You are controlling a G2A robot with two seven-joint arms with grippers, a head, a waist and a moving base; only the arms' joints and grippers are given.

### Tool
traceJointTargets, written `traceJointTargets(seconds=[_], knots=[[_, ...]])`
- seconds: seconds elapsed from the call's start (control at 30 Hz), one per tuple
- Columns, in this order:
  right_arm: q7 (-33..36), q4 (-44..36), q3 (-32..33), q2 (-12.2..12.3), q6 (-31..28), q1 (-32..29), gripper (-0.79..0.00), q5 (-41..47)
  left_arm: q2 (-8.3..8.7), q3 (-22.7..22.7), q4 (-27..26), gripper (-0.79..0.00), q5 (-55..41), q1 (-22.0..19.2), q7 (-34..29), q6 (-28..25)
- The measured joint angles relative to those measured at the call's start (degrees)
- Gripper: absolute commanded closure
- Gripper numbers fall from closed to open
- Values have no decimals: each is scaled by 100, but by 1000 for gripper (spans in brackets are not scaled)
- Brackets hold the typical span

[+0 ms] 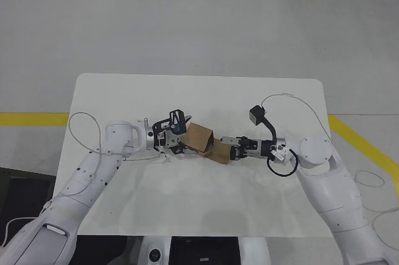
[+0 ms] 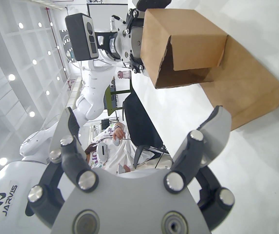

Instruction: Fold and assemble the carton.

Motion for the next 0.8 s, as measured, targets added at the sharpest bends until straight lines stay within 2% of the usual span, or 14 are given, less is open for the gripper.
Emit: traceJointTargets(seconds=[0.2, 0.37, 0.57, 0.8], knots=[[-37, -7, -1, 0, 15, -23, -785, 2, 6, -22, -36, -785, 24, -9, 32, -68], [-330, -28, 109, 36, 140, -281, -785, 31, -3, -11, -73, -785, 24, -23, 58, -88], [-417, 104, 175, 68, -1, -480, -785, 91, -16, 17, -86, -785, 55, -37, 64, -80], [-429, 524, -33, 19, -390, -394, -785, 337, -22, 18, -77, -785, 78, -41, 64, -73]])
